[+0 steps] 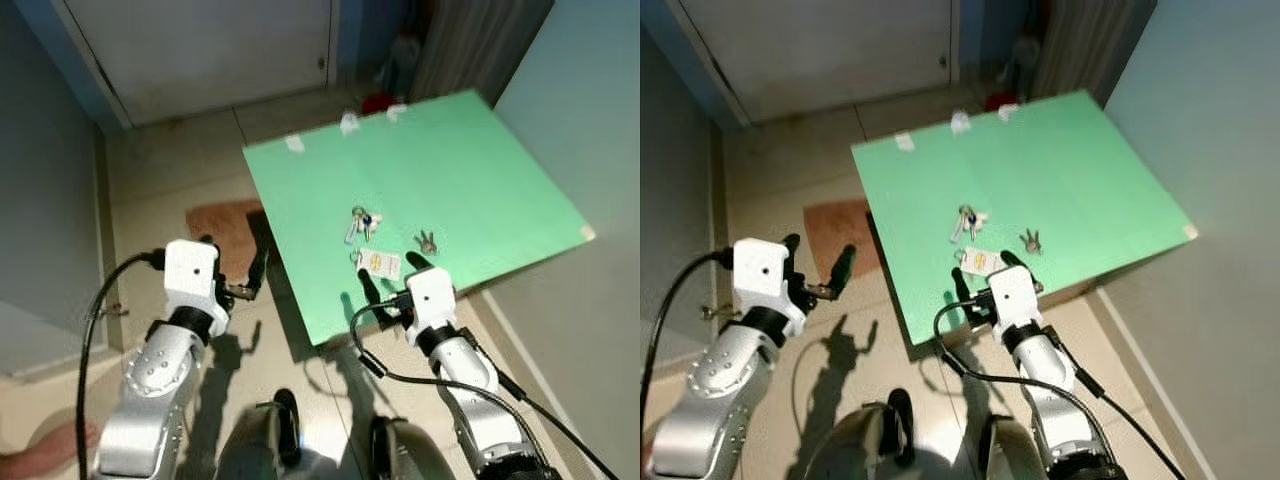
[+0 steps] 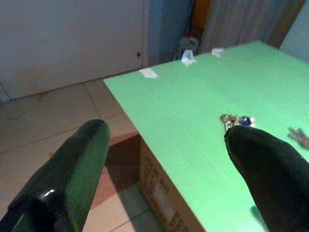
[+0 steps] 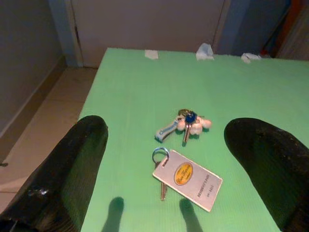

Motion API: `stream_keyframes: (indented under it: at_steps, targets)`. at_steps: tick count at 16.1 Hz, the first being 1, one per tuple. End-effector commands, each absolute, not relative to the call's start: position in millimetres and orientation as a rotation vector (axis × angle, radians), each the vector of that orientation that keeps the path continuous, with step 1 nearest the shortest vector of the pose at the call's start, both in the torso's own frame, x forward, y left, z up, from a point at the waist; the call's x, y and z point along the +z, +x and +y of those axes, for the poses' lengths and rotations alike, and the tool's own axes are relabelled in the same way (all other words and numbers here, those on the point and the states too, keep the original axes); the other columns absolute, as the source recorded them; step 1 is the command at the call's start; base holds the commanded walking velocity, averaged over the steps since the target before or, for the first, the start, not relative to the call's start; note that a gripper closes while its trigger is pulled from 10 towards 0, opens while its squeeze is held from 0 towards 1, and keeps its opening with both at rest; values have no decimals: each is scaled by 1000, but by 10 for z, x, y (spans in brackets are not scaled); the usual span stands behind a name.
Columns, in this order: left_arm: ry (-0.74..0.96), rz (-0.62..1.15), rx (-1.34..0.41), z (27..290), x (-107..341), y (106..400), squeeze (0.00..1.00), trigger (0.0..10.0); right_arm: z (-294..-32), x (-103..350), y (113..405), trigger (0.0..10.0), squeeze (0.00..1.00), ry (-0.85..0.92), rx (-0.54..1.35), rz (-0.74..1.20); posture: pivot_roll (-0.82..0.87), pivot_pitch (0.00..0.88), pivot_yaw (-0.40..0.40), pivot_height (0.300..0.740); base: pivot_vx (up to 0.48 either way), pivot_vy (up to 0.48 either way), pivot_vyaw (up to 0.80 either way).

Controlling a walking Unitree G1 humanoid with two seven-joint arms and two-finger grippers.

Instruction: Hang keys on a hook

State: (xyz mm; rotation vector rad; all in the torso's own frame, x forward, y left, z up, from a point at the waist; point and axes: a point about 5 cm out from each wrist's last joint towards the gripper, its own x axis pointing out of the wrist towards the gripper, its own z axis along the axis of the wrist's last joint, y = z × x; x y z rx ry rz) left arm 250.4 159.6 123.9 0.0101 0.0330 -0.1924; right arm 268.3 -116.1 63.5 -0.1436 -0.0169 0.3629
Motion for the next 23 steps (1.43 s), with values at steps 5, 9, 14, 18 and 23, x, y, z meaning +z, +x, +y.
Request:
stream_keyframes:
  at_steps: [5,9,14,18,23]
  targets:
    - [9,50,-182,1603,1139,2436,0,10000,-1090,643,2657,10000,0,-46,412,35,-40,134,11,740,0,0,0]
    - [7,57,-182,1580,1107,2432,0,10000,-1091,604,2626,10000,0,-33,415,64,-45,138,14,740,0,0,0]
    - [-10,70,-181,1578,1065,2443,0,10000,-1138,552,2585,10000,0,-42,397,89,-58,141,23,740,0,0,0]
    - [-1,77,-208,1540,1000,2428,0,10000,-1237,564,2568,10000,0,-57,337,64,-85,126,37,740,0,0,0]
    - [-10,101,-193,1510,897,2403,0,10000,-1312,543,2534,10000,0,-50,307,59,-107,103,46,740,0,0,0]
